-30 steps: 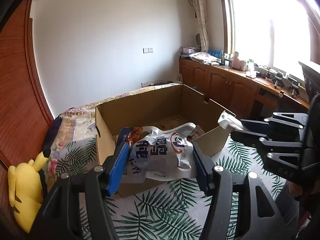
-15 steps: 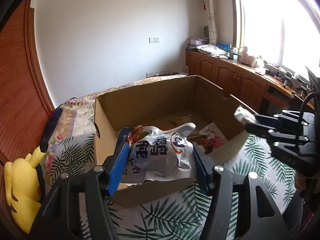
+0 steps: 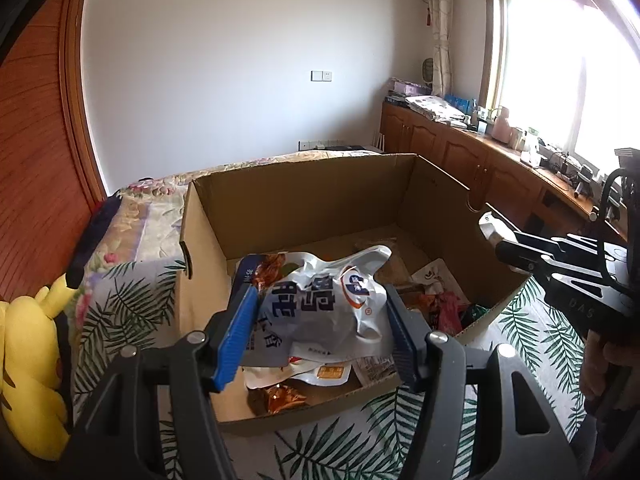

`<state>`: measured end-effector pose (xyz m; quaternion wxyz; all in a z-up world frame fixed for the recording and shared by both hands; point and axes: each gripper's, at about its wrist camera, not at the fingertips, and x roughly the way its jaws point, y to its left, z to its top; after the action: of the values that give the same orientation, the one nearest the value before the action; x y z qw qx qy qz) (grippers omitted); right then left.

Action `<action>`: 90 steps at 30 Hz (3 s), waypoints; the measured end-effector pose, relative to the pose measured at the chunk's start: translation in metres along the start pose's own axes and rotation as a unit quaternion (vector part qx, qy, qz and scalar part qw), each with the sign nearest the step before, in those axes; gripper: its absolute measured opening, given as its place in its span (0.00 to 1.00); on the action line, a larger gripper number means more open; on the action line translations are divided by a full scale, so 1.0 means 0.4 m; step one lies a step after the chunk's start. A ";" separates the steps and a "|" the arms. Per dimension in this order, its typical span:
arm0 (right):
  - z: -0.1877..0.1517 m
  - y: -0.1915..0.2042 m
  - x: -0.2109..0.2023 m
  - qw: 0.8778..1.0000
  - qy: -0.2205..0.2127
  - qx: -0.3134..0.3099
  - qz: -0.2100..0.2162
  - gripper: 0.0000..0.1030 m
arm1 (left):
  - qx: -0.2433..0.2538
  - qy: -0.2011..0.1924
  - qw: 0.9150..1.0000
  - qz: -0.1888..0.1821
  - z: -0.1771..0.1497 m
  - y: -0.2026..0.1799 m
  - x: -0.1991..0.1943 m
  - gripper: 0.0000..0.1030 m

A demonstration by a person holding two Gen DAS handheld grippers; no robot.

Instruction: Organize snacks

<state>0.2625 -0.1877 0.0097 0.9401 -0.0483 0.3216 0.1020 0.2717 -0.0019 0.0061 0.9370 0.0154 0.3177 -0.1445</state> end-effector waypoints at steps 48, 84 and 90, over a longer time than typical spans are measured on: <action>-0.025 0.079 -0.346 0.997 -0.074 -0.007 0.033 0.46 | 0.052 -0.084 0.995 0.018 -0.003 -0.104 -0.372 0.73; -0.231 0.093 -0.433 0.995 -0.099 0.026 0.011 1.00 | 0.009 -0.130 0.990 0.055 -0.212 -0.163 -0.478 1.00; -0.247 0.094 -0.456 0.994 -0.105 0.030 0.000 1.00 | -0.002 -0.126 0.989 0.073 -0.239 -0.160 -0.490 1.00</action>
<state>0.0545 -0.1959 0.0428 0.9697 -0.0091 0.2240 0.0967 0.0492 -0.0005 0.0513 0.9775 0.0185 0.1957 -0.0763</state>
